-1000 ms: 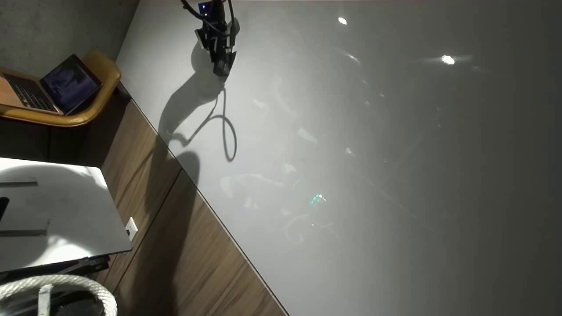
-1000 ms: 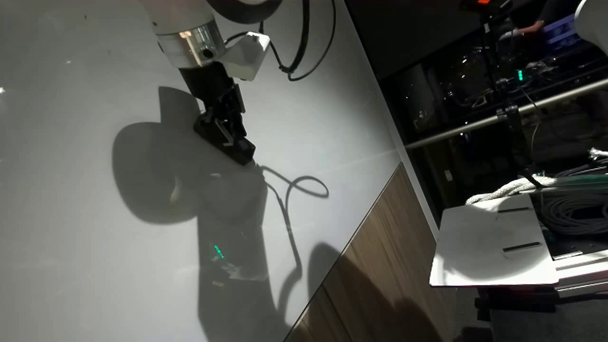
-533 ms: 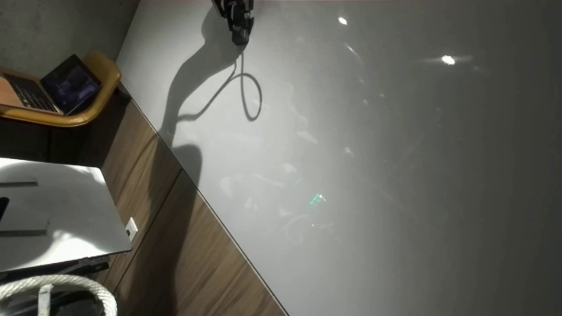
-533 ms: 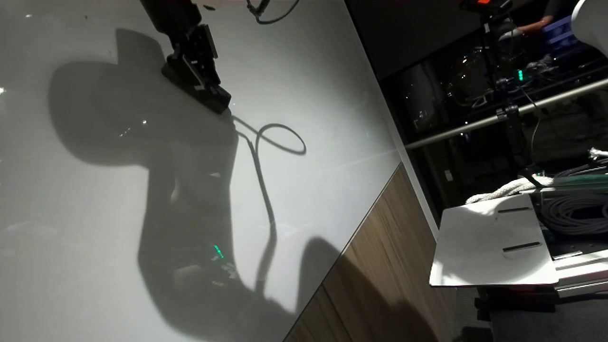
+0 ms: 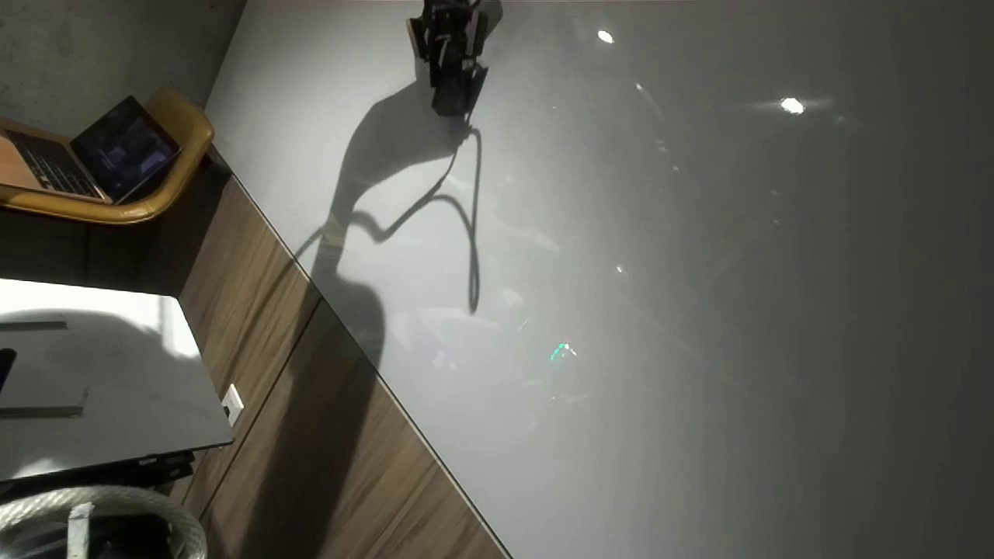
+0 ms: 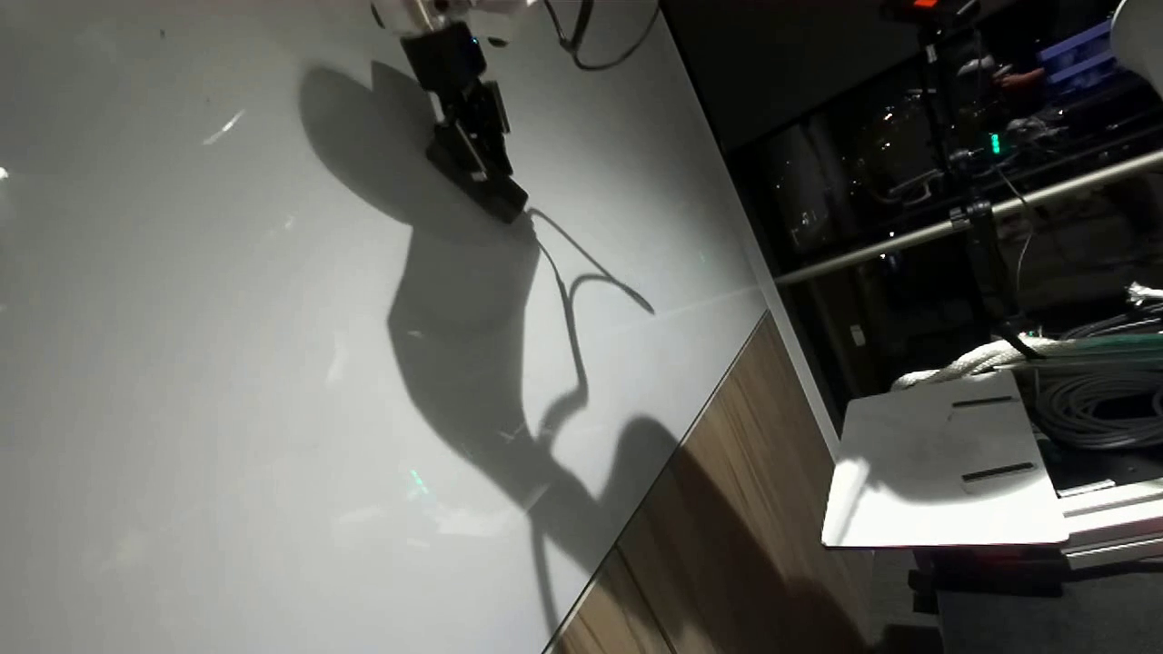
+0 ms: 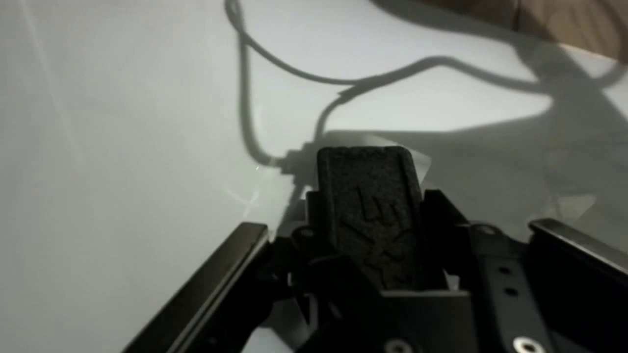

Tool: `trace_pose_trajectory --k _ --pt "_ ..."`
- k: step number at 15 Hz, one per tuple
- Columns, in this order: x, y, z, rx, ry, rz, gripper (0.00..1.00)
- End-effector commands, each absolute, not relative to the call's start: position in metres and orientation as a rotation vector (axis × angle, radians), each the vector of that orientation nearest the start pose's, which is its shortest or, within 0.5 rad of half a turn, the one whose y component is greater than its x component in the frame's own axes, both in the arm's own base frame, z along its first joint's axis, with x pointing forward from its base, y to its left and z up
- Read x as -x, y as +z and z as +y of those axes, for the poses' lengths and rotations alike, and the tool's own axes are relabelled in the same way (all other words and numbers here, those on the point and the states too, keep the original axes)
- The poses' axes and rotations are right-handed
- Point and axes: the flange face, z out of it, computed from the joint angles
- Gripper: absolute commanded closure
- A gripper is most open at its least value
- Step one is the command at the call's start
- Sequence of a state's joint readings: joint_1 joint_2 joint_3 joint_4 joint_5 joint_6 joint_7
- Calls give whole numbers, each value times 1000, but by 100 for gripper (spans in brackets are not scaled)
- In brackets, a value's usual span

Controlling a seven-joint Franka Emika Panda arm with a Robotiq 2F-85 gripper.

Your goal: Use the black eraser to erase the markings on the white board

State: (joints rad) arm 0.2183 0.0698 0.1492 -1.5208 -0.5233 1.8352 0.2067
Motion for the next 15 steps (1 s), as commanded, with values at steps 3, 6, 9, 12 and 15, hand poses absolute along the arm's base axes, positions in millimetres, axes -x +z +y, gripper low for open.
trace_pose_trajectory --k 3,6,9,12,15 --pt "-550 495 168 3336 -157 -379 72" --pt "-516 412 156 3326 164 -293 72" --pt "-471 342 145 3304 322 -276 72" --pt "-423 284 128 3270 415 -249 72" --pt "-379 243 97 3232 464 -196 72"
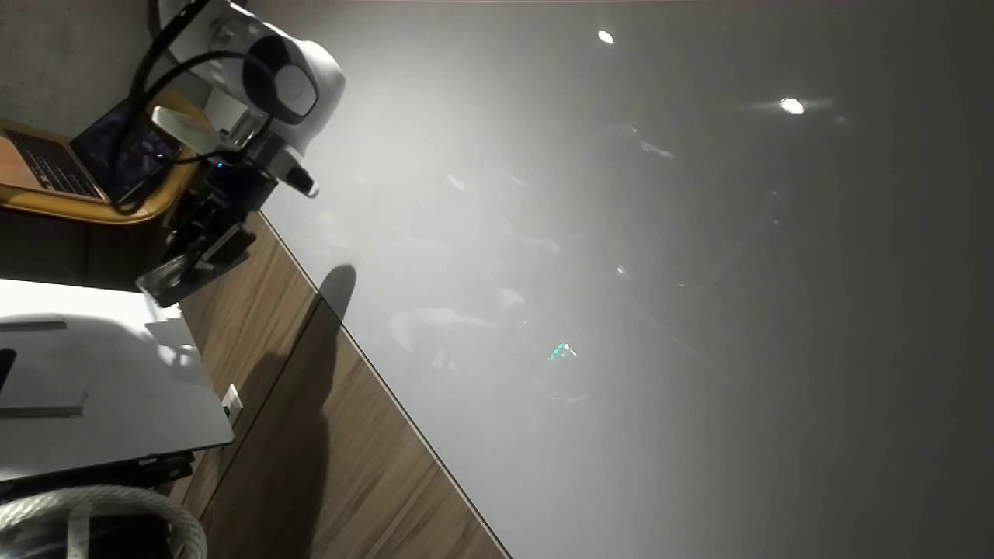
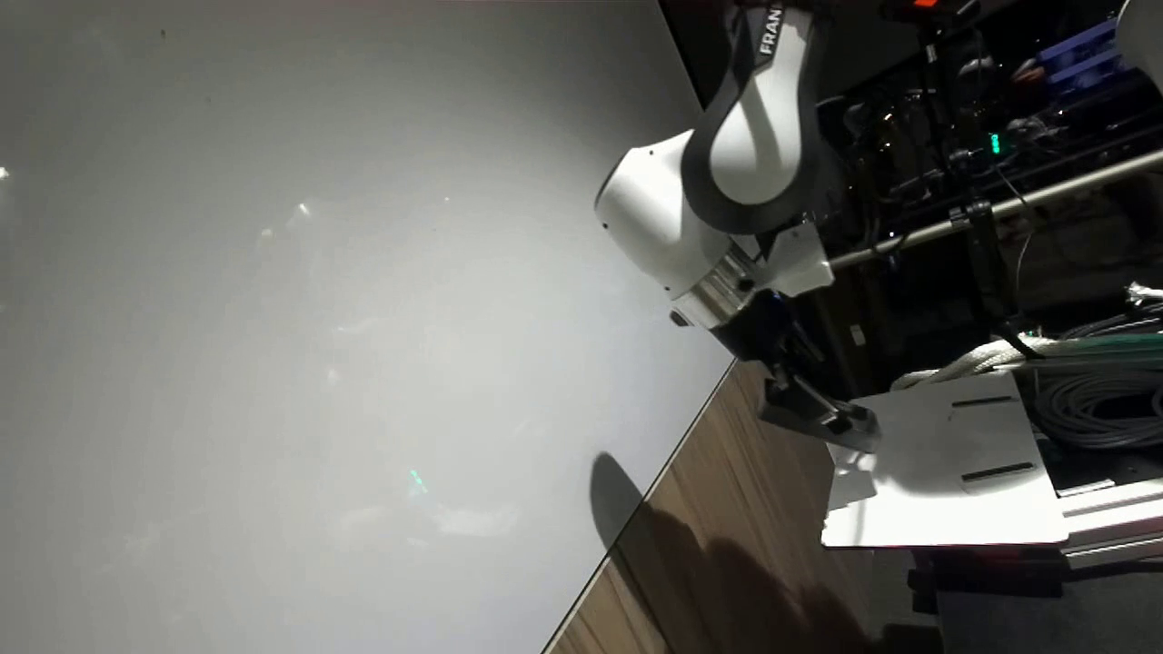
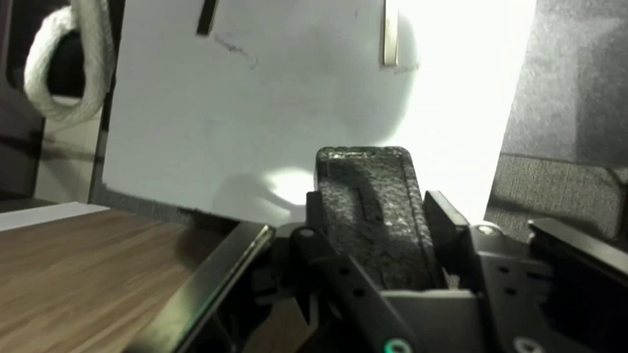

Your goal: Use the black eraser to erase the markings on the white board

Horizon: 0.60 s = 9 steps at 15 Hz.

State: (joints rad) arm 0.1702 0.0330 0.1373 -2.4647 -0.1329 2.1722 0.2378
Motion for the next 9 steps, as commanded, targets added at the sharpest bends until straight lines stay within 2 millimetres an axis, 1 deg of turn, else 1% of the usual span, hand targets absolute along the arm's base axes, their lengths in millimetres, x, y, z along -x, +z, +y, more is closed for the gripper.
trace_pose_trajectory --k 1,2,4,6,7,9 --pt "-370 236 87 3223 472 -180 72" --pt "-366 235 79 3221 465 -169 72" --pt "-368 246 67 3237 408 -177 72" --pt "-378 268 60 3228 361 -176 72" --pt "-382 274 57 3225 333 -171 72" --pt "-387 278 56 3220 284 -160 72"
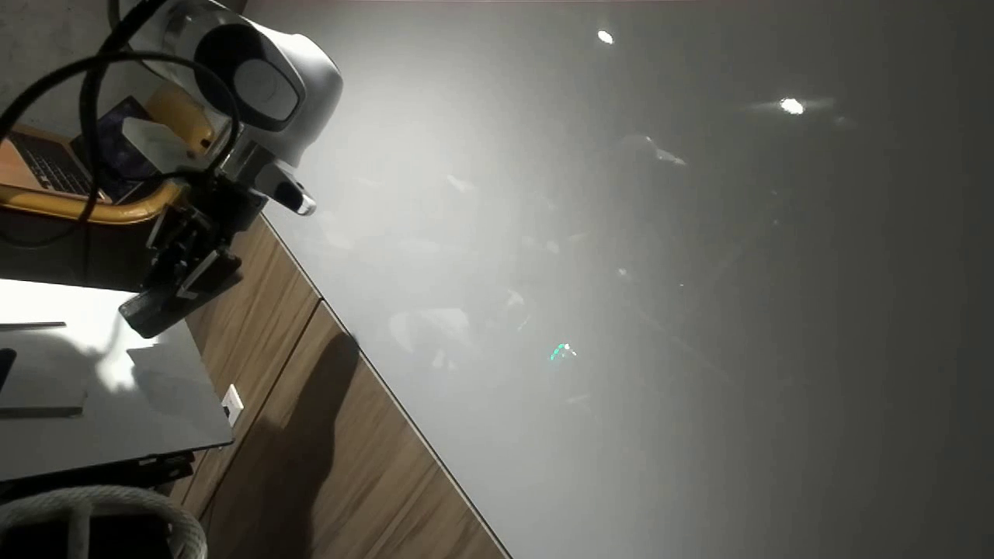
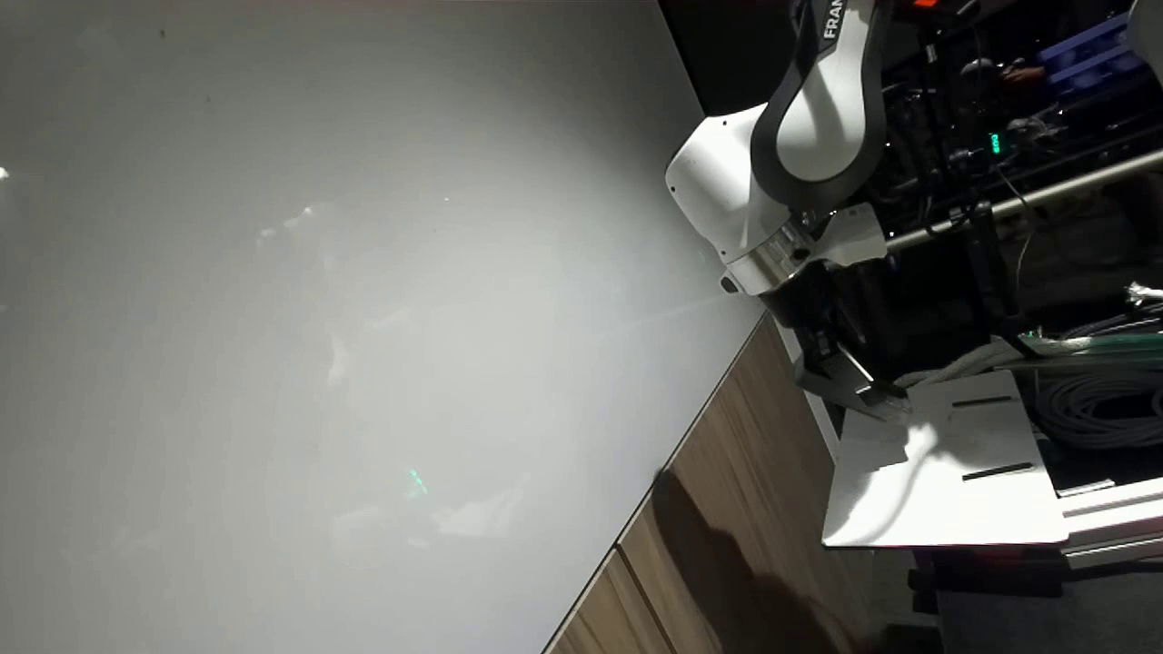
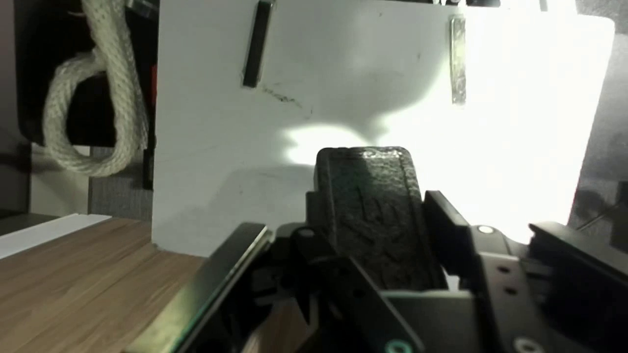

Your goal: Use the black eraser to erase the markings on the white board

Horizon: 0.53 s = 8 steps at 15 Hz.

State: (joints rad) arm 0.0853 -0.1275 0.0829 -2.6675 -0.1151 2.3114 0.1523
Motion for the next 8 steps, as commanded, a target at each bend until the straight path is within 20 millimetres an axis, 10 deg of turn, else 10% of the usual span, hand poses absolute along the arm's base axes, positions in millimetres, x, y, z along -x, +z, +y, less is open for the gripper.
trace_pose_trajectory --k 1,8 --pt "-388 275 55 3214 285 -152 72" --pt "-403 265 44 3221 256 -126 72"
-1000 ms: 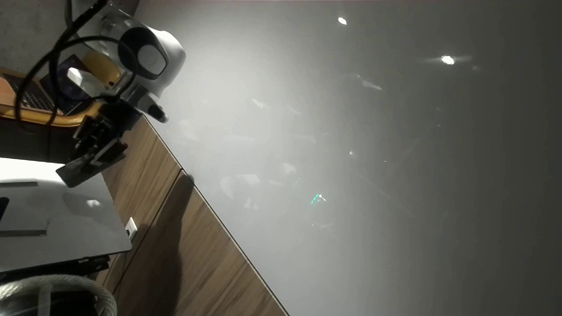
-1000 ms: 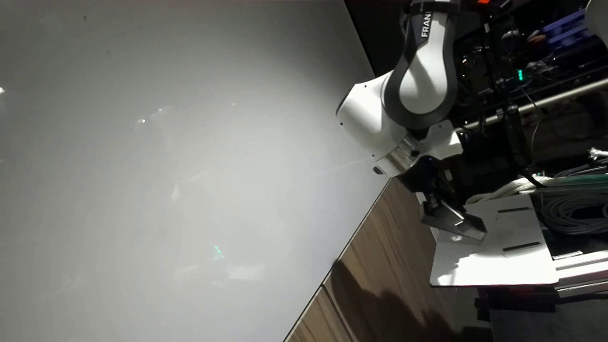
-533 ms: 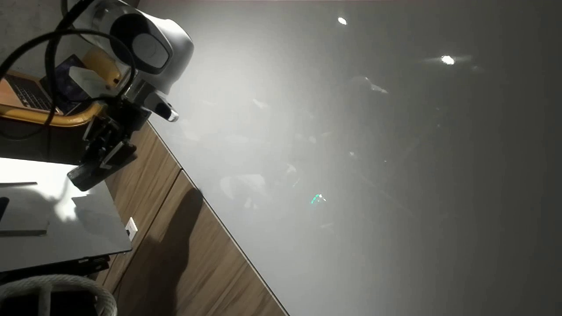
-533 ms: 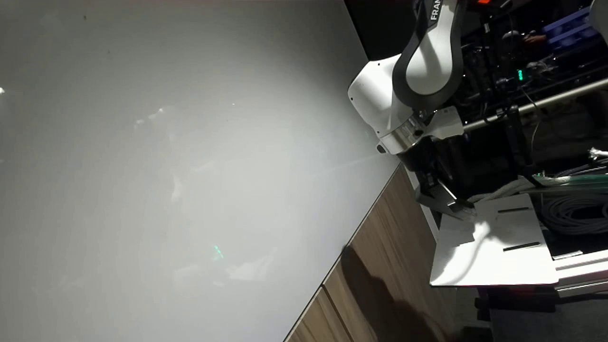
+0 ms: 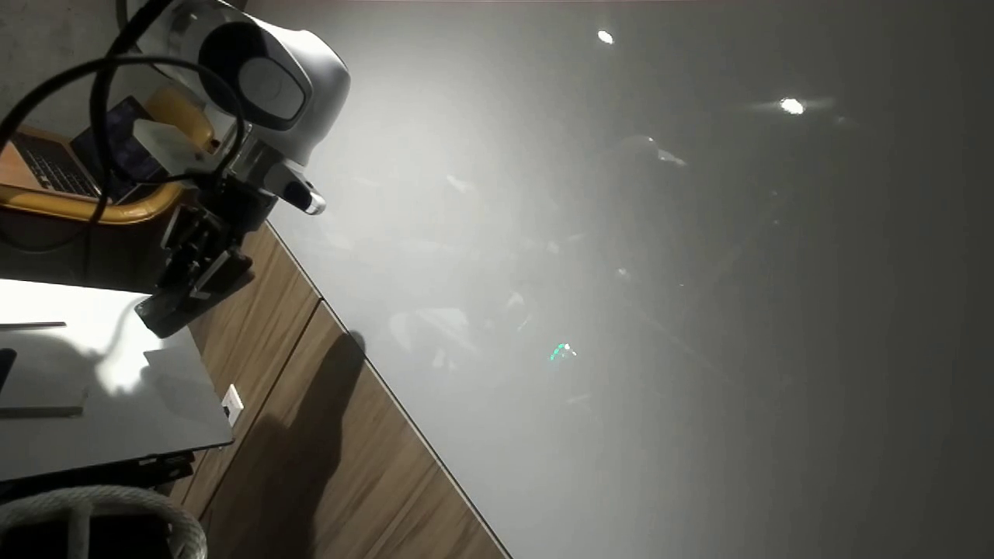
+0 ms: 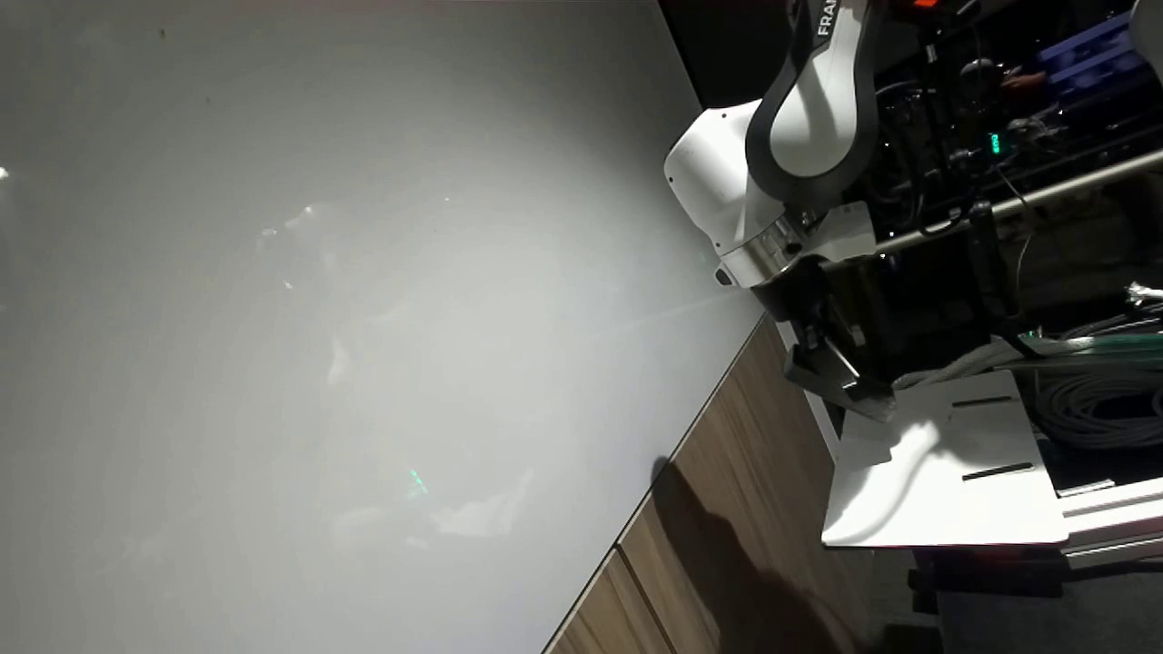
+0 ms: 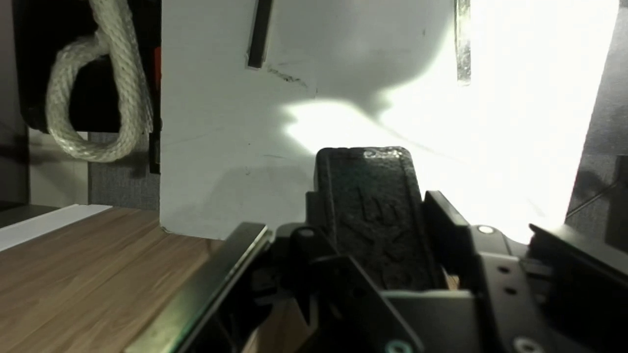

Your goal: Use the black eraser to erase the markings on the white board

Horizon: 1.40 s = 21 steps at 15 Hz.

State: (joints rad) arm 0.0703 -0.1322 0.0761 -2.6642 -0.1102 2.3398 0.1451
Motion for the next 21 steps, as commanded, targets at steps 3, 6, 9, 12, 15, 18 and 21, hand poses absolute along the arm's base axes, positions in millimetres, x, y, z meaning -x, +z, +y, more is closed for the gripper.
trace_pose_trajectory --k 3,6,9,12,15,18,21 --pt "-408 251 38 3205 279 -87 72" --pt "-407 232 25 3163 356 -24 72" --pt "-405 219 16 3120 421 28 72" --pt "-406 212 12 3086 441 64 72" --pt "-407 207 10 3070 446 77 72" --pt "-407 203 10 3067 462 74 72" --pt "-407 201 11 3063 479 57 72"
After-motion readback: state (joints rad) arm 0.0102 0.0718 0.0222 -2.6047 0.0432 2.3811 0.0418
